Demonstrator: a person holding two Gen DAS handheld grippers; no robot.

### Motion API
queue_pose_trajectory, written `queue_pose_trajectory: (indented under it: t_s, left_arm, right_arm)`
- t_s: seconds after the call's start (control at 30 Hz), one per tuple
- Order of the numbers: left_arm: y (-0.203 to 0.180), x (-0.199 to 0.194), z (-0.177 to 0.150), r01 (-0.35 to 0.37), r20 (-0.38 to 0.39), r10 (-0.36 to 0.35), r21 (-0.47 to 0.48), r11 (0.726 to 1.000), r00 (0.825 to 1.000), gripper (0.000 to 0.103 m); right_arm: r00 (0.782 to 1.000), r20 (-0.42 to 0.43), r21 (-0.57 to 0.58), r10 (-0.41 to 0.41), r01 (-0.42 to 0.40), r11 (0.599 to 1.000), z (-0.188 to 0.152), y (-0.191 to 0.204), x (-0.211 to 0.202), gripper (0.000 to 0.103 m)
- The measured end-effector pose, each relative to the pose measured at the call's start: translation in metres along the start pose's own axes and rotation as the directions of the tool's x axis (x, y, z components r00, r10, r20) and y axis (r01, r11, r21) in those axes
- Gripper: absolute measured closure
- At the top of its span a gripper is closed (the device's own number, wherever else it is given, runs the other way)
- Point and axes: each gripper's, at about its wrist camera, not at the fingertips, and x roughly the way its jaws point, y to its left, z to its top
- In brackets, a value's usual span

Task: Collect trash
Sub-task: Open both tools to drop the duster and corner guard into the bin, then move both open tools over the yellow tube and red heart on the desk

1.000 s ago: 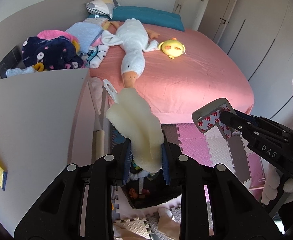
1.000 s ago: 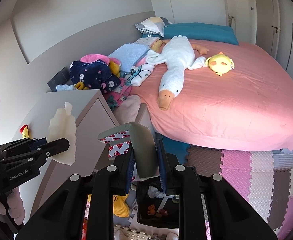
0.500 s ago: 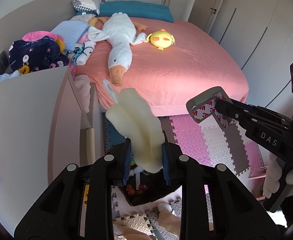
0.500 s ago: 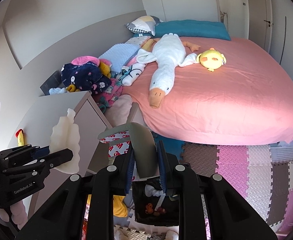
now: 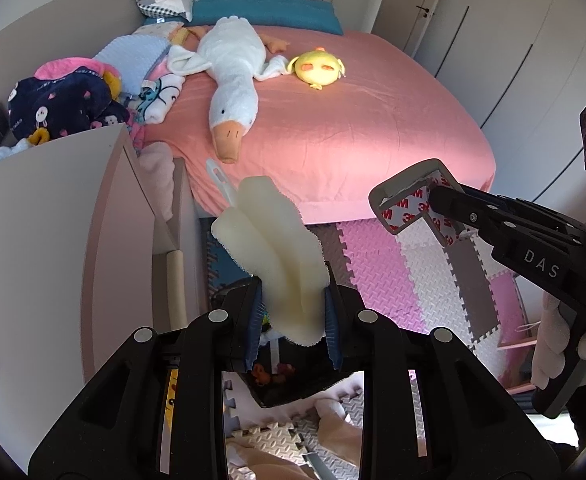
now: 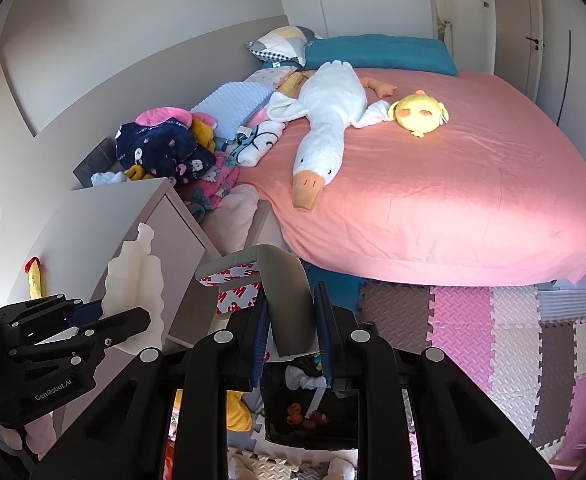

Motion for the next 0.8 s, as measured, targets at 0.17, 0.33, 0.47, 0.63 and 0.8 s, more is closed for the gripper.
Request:
queue_pose_trajectory:
  t_s: [0.17,0.33,0.47,0.63,0.8]
  left_arm:
    - [0.002,0.007,0.001,-0.008,-0.041,0.008,0.007,1.0,0.999,0.044]
    - [0.004,0.002,0.004,-0.056,-0.026,0.056,0.019,0.998,0.998,0.014]
    - [0.008,-0.001,0.007,-0.06,-0.016,0.06,0.01,0.998,0.998,0.014]
    - [0.009,-0.003,0.007,-0.06,-0.012,0.06,0.004,0.998,0.998,0.014]
    - [0.012,-0.003,0.006,-0.069,-0.013,0.069,-0.003,0.998,0.998,0.014]
  right_arm:
    - [1.0,-0.017,0.01,-0.017,0.018,1.0,0.003,-0.004,0.004,0.047]
    - [0.999,0.003,0.025,-0.048,0.048,0.999,0.004,-0.008,-0.001,0.036]
    - [0.999,0.007,0.028,-0.049,0.049,0.998,0.005,-0.01,-0.003,0.036]
    - [0.999,0.005,0.028,-0.048,0.048,0.998,0.005,-0.009,-0.003,0.036]
    - [0.999,-0.001,0.021,-0.042,0.042,0.999,0.006,-0.005,-0.003,0.036]
